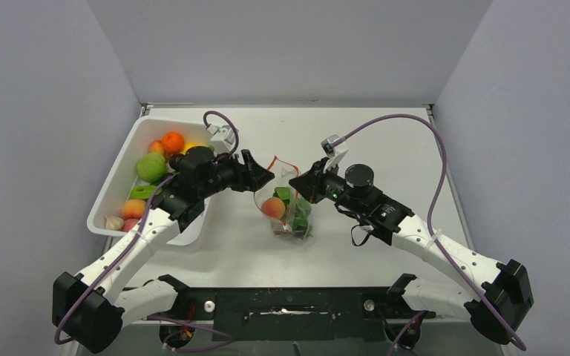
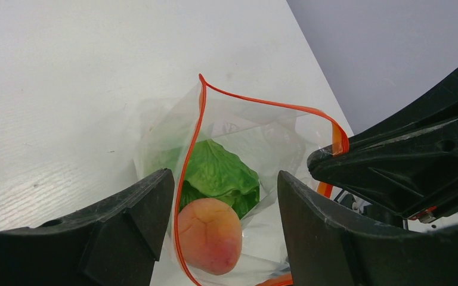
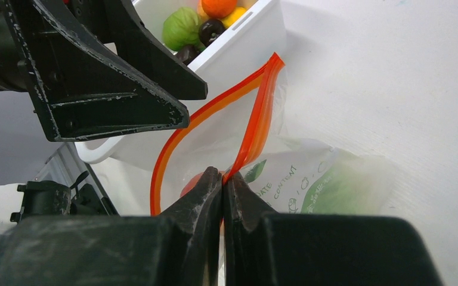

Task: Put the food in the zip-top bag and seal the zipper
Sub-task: Place the fake fruit in the zipper food storage bag.

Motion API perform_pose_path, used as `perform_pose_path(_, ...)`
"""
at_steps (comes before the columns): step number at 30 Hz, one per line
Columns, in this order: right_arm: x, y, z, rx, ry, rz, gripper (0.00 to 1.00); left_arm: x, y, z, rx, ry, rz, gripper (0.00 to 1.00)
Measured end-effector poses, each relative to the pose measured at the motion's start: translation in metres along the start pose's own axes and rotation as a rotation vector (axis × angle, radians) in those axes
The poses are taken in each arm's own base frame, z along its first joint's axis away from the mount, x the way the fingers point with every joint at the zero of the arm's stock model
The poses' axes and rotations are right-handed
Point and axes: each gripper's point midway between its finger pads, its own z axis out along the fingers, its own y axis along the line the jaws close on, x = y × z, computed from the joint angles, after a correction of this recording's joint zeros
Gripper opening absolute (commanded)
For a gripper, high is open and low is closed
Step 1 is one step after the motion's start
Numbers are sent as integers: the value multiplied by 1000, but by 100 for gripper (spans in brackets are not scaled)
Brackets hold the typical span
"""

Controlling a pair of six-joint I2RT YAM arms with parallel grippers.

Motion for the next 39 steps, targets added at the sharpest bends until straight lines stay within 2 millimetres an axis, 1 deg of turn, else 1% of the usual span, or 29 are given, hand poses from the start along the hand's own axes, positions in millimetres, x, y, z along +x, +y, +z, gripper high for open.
perform_pose_path(7, -2, 1, -2, -3, -6, -1, 0, -7, -2, -7, -14, -26, 6, 63)
perform_pose_path(11, -6, 3, -6, -8, -17, -3, 0, -14, 5, -13, -74, -44, 18, 63)
perform_pose_path(16, -9, 5, -10, -13, -32, -9, 0, -32, 20, -24, -200, -97, 45, 63)
perform_pose_path(20, -5, 3, -14, -10, -29, -10, 0, -52, 41, -40, -347, -145, 76, 63)
perform_pose_path(22, -2, 2, -15, -9, -27, -10, 0, -64, 57, -50, -434, -176, 86, 63)
perform_pose_path(24, -1, 2, -17, -9, -27, -10, 0, -73, 78, -63, -523, -205, 84, 63)
perform_pose_path(28, 0, 3, -17, -16, -25, -11, 0, -92, 135, -100, -733, -271, 43, 61)
perform_pose_path(30, 0, 3, -17, -20, -22, -14, 0, -96, 160, -117, -817, -296, 16, 57)
perform_pose_path(32, 1, 4, -17, -23, -21, -16, 0, -93, 182, -130, -884, -302, -14, 55)
perform_pose_path(34, 1, 4, -17, -26, -20, -18, 0, -85, 203, -140, -936, -295, -48, 54)
perform_pose_path(35, 1, 4, -17, -27, -19, -18, 0, -80, 215, -145, -960, -289, -70, 51)
perform_pose_path(37, 1, 5, -17, -28, -19, -18, 0, -70, 237, -151, -999, -275, -116, 50)
perform_pose_path(39, 1, 5, -17, -29, -18, -18, 0, -61, 257, -153, -1026, -251, -157, 50)
